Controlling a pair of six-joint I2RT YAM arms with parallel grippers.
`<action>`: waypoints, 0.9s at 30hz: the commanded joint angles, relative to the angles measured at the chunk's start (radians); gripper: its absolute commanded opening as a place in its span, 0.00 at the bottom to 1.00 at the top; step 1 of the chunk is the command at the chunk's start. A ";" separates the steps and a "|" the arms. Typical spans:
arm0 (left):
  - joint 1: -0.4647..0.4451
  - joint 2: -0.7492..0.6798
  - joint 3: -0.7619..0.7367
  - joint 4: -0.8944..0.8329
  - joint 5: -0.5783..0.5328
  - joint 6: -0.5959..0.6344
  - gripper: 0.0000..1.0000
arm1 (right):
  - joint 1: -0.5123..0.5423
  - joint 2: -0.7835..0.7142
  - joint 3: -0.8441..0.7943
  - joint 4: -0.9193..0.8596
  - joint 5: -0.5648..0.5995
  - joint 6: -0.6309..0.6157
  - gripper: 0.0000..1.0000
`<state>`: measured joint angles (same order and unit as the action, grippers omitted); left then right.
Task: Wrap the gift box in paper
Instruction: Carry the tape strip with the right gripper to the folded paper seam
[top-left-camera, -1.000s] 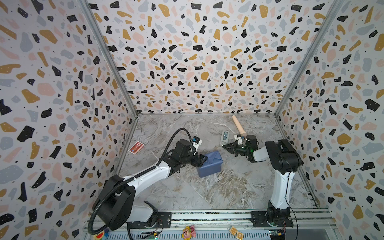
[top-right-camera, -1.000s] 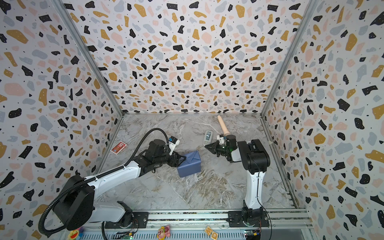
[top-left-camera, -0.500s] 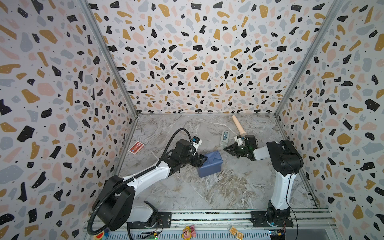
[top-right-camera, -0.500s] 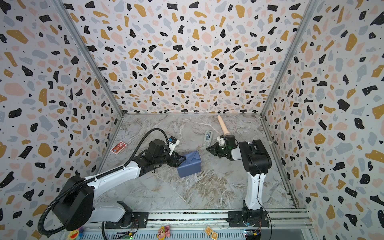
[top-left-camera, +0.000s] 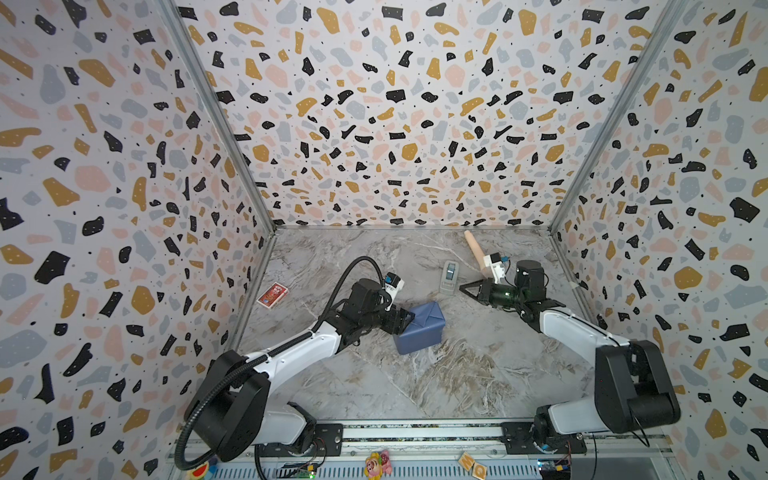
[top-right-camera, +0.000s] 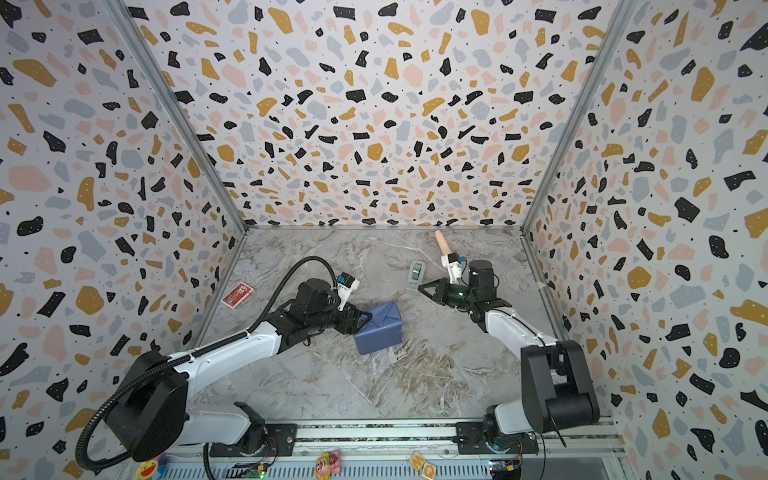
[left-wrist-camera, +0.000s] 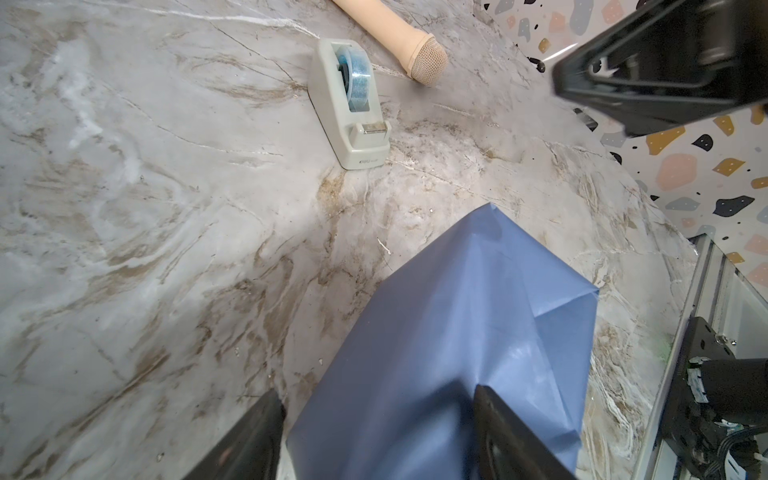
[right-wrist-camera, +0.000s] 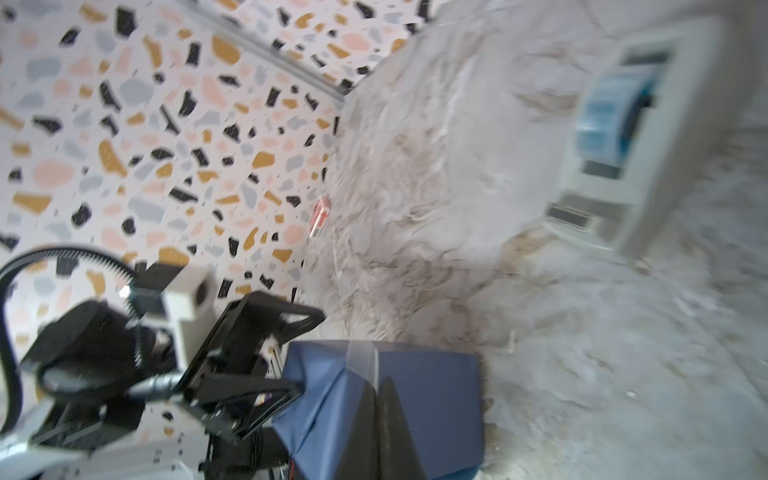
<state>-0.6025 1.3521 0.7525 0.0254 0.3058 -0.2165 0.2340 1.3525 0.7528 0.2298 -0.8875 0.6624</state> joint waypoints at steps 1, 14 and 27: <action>-0.002 0.000 -0.030 -0.111 -0.003 0.032 0.72 | 0.095 -0.071 0.009 -0.114 -0.044 -0.106 0.00; -0.002 -0.002 -0.033 -0.105 -0.001 0.033 0.71 | 0.339 -0.019 0.084 -0.175 0.054 -0.191 0.00; -0.002 -0.002 -0.033 -0.105 0.001 0.030 0.71 | 0.365 0.043 0.108 -0.185 0.066 -0.189 0.00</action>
<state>-0.6025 1.3521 0.7525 0.0257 0.3058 -0.2165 0.5903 1.3983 0.8242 0.0647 -0.8291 0.4881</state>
